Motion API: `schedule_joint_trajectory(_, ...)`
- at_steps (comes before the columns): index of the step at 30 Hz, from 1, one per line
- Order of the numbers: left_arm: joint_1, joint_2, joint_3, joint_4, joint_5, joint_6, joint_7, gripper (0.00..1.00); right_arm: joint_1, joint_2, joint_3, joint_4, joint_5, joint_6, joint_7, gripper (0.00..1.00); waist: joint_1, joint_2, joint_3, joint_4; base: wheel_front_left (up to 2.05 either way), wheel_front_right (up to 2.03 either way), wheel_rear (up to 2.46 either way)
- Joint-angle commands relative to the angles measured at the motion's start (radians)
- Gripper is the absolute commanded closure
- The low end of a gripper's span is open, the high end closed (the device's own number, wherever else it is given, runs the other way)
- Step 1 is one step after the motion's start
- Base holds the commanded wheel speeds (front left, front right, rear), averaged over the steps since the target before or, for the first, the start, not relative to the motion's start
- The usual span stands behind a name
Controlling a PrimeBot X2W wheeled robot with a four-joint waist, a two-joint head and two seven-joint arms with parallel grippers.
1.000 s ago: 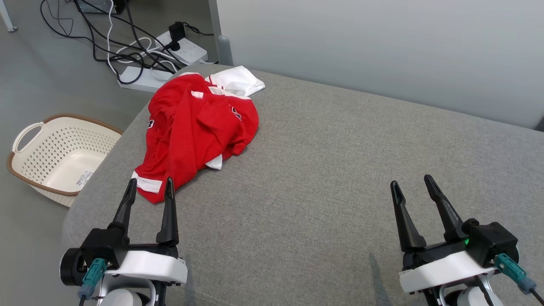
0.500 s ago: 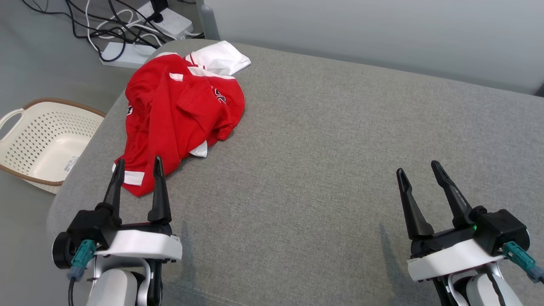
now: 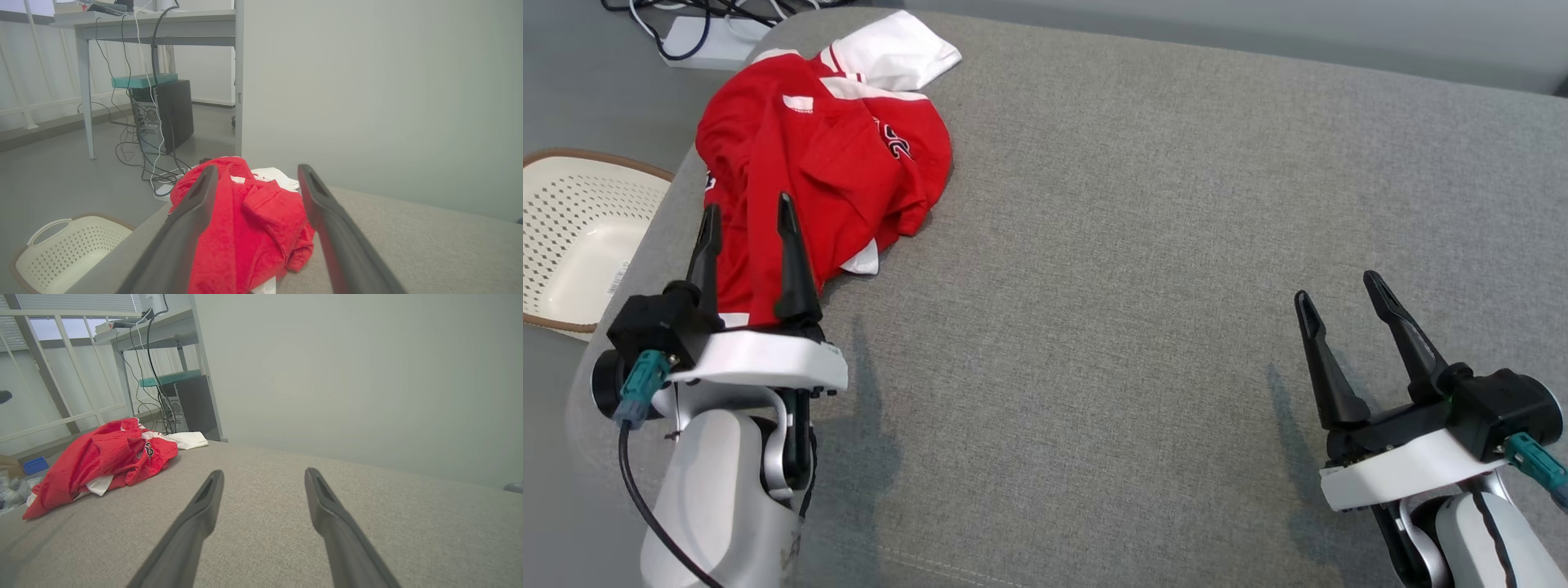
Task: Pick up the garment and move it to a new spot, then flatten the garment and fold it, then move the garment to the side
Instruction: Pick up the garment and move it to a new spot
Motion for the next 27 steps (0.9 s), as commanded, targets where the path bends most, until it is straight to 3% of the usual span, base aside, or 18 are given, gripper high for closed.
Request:
schedule_joint_trajectory(1, -0.066, 0.026, 0.040, 0.010, -0.004, -0.015, -0.006, 0.00, -0.031, -0.014, 0.030, -0.025, 0.004, 0.000, -0.013, 0.00, 0.0000, 0.0000, 0.023, -0.008, 0.00, 0.00, 0.00)
schedule_joint_trajectory(11, -0.225, 0.026, 0.083, 0.202, -0.045, -0.012, -0.006, 0.00, -0.078, -0.050, 0.037, -0.040, 0.003, 0.000, -0.013, 0.00, 0.0000, 0.0000, 0.108, -0.024, 0.00, 0.00, 0.00)
schedule_joint_trajectory(13, -0.273, 0.026, 0.093, 0.280, -0.060, -0.028, -0.006, 0.00, -0.092, -0.062, 0.040, -0.045, 0.002, 0.000, -0.013, 0.00, 0.0000, 0.0000, 0.135, -0.028, 0.00, 0.00, 0.00)
schedule_joint_trajectory(27, -0.424, 0.061, 0.176, 0.560, 0.036, -0.021, -0.006, 0.00, -0.136, -0.086, 0.057, -0.055, 0.010, 0.000, -0.013, 0.00, 0.0000, 0.0000, 0.211, -0.075, 0.00, 0.00, 0.00)
